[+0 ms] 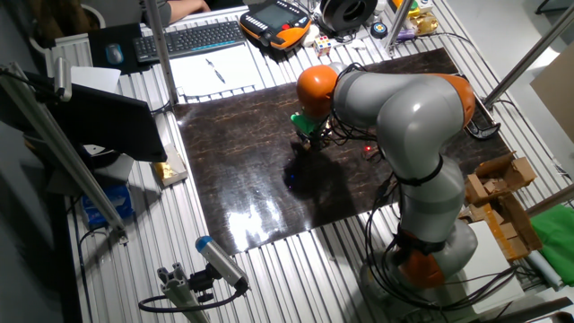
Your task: Play Jenga
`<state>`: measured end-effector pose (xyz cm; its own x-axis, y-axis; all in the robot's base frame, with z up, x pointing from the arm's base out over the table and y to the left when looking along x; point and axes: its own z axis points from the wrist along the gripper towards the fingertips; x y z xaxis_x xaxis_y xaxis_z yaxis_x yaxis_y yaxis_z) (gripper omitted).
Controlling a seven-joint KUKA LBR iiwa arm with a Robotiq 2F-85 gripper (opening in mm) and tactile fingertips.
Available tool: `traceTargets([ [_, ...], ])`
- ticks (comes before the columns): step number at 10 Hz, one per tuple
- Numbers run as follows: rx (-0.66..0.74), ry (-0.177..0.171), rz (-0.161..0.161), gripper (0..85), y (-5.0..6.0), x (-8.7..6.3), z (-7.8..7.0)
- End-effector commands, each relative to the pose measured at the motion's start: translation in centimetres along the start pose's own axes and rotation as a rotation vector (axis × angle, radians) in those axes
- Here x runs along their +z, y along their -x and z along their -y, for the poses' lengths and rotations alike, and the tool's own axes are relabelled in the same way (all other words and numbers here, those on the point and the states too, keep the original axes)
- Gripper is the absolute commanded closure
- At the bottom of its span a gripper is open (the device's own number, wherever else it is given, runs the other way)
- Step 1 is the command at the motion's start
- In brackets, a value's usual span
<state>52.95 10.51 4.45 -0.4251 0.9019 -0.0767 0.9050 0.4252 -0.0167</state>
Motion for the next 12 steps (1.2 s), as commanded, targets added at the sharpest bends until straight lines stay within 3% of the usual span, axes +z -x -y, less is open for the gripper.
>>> traceTargets([
  [1,0.002,-0.001,0.001,55.3,-0.1,0.0,0.0],
  [12,0.032,-0.005,0.011,56.0,-1.1,0.0,0.6],
])
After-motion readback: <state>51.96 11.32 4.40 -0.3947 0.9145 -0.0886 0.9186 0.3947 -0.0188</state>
